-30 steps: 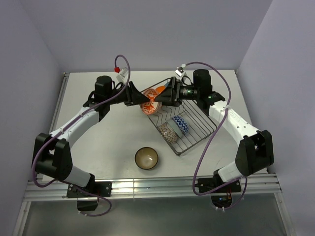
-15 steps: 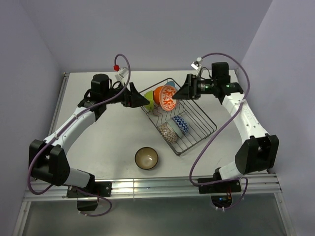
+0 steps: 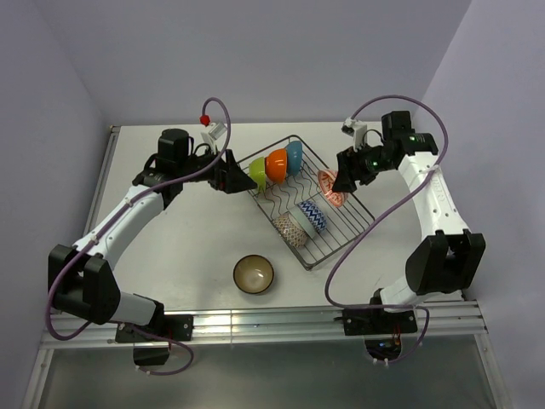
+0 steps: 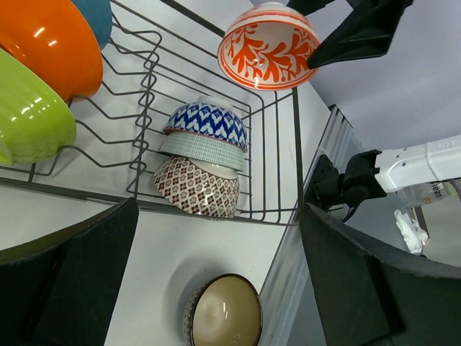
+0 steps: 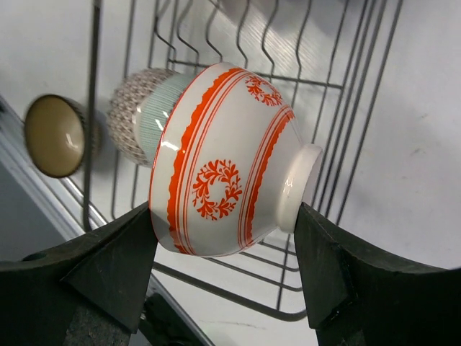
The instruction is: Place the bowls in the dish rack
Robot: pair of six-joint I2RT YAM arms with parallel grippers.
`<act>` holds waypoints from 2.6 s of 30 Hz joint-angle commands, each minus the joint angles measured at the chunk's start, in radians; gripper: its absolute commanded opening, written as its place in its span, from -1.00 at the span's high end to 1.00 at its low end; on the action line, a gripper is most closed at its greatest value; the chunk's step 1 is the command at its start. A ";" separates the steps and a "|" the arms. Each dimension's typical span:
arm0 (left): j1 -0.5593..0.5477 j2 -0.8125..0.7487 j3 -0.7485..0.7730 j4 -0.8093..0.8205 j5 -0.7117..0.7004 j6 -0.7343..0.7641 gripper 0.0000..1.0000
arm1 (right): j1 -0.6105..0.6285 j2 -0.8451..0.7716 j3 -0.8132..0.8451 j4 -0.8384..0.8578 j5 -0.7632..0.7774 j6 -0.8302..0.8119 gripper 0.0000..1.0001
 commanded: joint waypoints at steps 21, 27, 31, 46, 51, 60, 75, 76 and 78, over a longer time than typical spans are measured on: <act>-0.003 -0.030 0.027 -0.002 0.015 0.041 -0.99 | 0.040 0.161 -0.072 0.023 0.067 -0.128 1.00; -0.003 -0.028 0.024 0.001 0.017 0.037 -0.99 | 0.074 0.173 -0.106 0.038 0.087 -0.101 1.00; -0.003 -0.031 0.020 0.010 0.015 0.027 -0.99 | 0.102 0.175 -0.144 0.069 0.106 -0.084 1.00; -0.003 -0.036 0.009 0.001 0.017 0.044 -0.99 | 0.156 0.167 -0.166 0.093 0.156 -0.036 -0.48; -0.014 -0.057 -0.002 -0.031 0.011 0.122 -0.99 | 0.157 0.167 -0.129 0.047 0.113 -0.028 -0.77; -0.031 -0.082 -0.039 -0.168 0.012 0.346 -0.99 | 0.157 0.175 -0.083 -0.014 0.069 -0.039 -0.87; -0.203 -0.145 -0.209 -0.346 -0.144 0.822 -0.96 | 0.157 0.237 -0.064 -0.004 0.100 -0.001 -1.00; -0.203 -0.142 -0.215 -0.344 -0.147 0.833 -0.96 | 0.157 0.241 -0.064 -0.002 0.106 0.002 -0.99; -0.204 -0.134 -0.233 -0.346 -0.159 0.846 -0.96 | 0.157 0.236 -0.063 0.016 0.116 0.016 -1.00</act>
